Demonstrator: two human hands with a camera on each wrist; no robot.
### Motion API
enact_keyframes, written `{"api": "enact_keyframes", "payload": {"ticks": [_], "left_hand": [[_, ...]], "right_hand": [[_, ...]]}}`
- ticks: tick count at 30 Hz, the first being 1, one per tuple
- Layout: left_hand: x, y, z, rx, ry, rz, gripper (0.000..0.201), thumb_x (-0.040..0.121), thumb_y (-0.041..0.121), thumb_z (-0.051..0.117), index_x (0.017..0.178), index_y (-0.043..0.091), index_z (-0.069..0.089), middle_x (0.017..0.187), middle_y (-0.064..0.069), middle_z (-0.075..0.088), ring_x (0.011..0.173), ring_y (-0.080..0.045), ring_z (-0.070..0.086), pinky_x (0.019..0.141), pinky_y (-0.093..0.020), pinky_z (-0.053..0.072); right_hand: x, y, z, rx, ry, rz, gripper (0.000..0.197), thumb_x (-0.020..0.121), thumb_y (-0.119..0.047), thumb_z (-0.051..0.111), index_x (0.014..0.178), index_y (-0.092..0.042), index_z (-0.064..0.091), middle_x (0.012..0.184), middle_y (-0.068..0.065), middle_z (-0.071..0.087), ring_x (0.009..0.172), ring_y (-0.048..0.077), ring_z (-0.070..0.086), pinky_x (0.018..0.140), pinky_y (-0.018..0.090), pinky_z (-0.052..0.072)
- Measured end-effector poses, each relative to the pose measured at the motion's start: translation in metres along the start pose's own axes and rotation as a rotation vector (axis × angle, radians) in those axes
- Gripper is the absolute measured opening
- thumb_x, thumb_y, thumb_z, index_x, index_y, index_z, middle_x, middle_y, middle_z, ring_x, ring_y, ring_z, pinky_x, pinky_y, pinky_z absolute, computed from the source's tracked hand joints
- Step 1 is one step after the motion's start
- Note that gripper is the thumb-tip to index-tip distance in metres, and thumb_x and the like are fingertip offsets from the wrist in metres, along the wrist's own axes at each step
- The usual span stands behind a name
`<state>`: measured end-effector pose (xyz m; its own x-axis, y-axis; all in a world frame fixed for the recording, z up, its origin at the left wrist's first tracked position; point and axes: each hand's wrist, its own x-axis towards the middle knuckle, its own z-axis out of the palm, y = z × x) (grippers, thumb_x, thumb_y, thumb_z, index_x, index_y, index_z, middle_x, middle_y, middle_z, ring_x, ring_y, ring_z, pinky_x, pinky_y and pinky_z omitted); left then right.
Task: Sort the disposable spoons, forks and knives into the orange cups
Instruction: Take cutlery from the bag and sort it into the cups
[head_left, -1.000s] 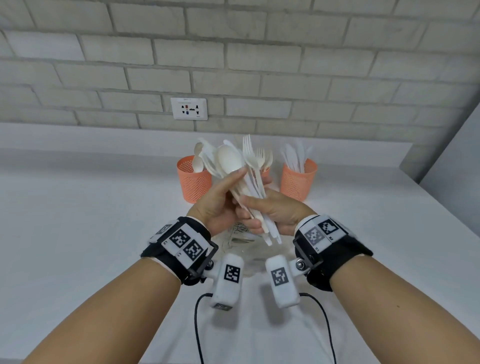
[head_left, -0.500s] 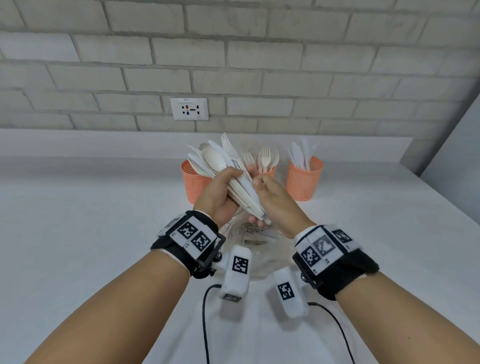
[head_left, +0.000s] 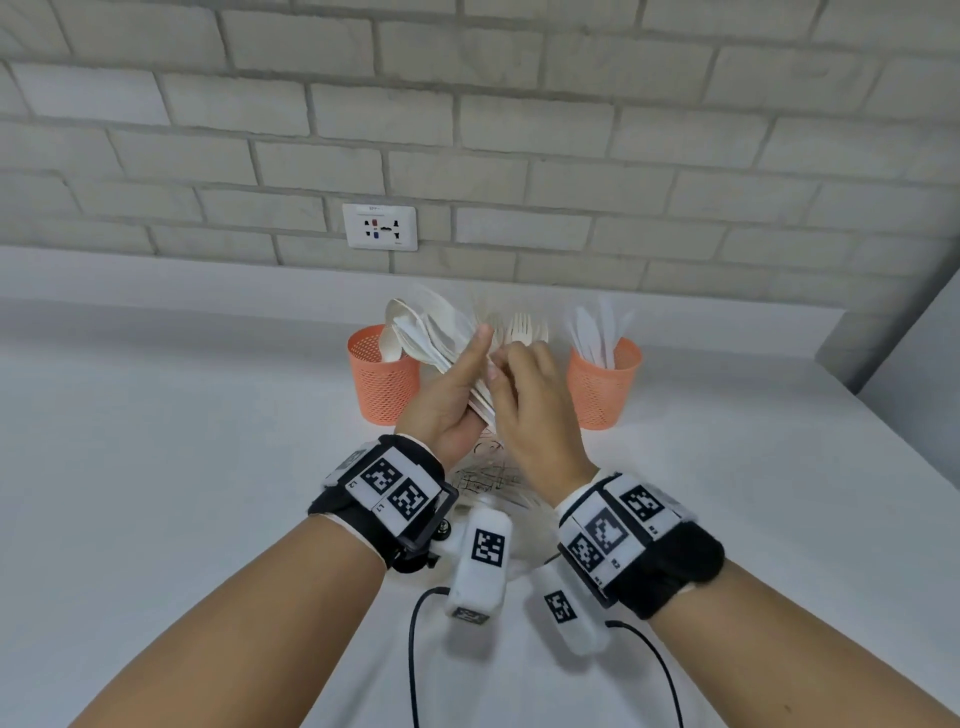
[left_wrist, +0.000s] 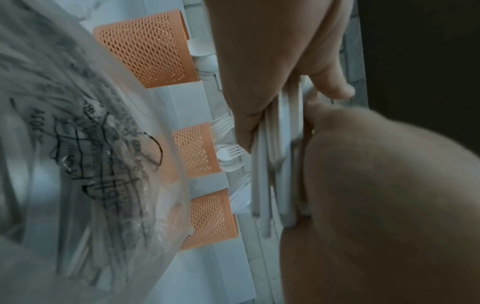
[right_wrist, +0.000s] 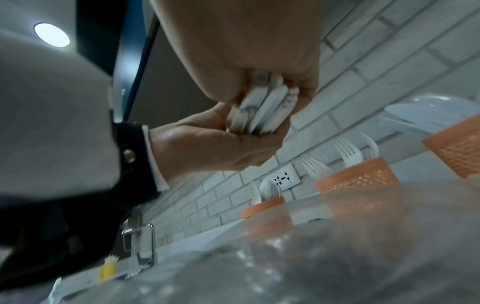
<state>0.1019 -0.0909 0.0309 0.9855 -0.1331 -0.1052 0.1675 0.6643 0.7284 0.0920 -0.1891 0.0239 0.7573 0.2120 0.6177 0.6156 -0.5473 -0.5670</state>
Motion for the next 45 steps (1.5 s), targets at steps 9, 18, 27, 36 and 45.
{"api": "enact_keyframes", "payload": {"ticks": [9,18,27,36,45], "left_hand": [[0.006,0.003,-0.006,-0.014,0.053,-0.001,0.023,0.091,0.005,0.039,0.088,-0.001,0.061,0.083,-0.014,0.066,0.081,-0.023,0.066,0.082,-0.035,0.054],[0.004,0.005,-0.001,0.011,0.037,-0.041,0.029,0.093,0.011,0.038,0.110,0.006,0.061,0.086,-0.012,0.072,0.087,-0.023,0.068,0.084,-0.035,0.054],[0.002,0.003,0.001,0.037,0.015,-0.062,0.026,0.096,0.016,0.043,0.103,0.000,0.063,0.087,-0.012,0.073,0.081,-0.020,0.072,0.078,-0.032,0.057],[-0.004,-0.001,0.004,0.099,0.105,-0.087,0.024,0.093,0.009,0.046,0.076,0.003,0.062,0.058,-0.007,0.065,0.053,-0.016,0.066,0.052,-0.028,0.057],[-0.012,0.007,0.011,0.200,0.127,-0.163,0.019,0.093,0.018,0.050,0.088,0.003,0.061,0.077,-0.013,0.057,0.066,-0.024,0.059,0.061,-0.038,0.057]], "right_hand": [[0.018,0.014,-0.013,0.235,-0.153,0.100,0.015,0.090,-0.007,0.055,0.102,-0.003,0.063,0.095,0.002,0.052,0.082,0.007,0.052,0.074,0.007,0.042],[0.026,0.021,-0.015,0.315,-0.392,0.266,0.034,0.094,-0.028,0.051,0.099,0.005,0.060,0.084,0.021,0.062,0.076,0.020,0.054,0.074,0.040,0.047],[0.023,0.023,-0.018,0.197,-0.410,0.126,0.033,0.098,-0.023,0.044,0.120,0.000,0.052,0.112,0.009,0.062,0.103,0.017,0.058,0.089,0.029,0.046],[0.021,0.026,-0.020,0.164,-0.371,0.230,0.028,0.099,-0.013,0.033,0.112,0.004,0.050,0.076,0.005,0.054,0.063,0.014,0.051,0.057,0.017,0.043],[0.017,0.027,-0.027,0.364,-0.411,0.371,0.015,0.099,-0.018,0.041,0.100,-0.009,0.053,0.067,0.006,0.058,0.050,0.016,0.056,0.045,0.026,0.048]]}}
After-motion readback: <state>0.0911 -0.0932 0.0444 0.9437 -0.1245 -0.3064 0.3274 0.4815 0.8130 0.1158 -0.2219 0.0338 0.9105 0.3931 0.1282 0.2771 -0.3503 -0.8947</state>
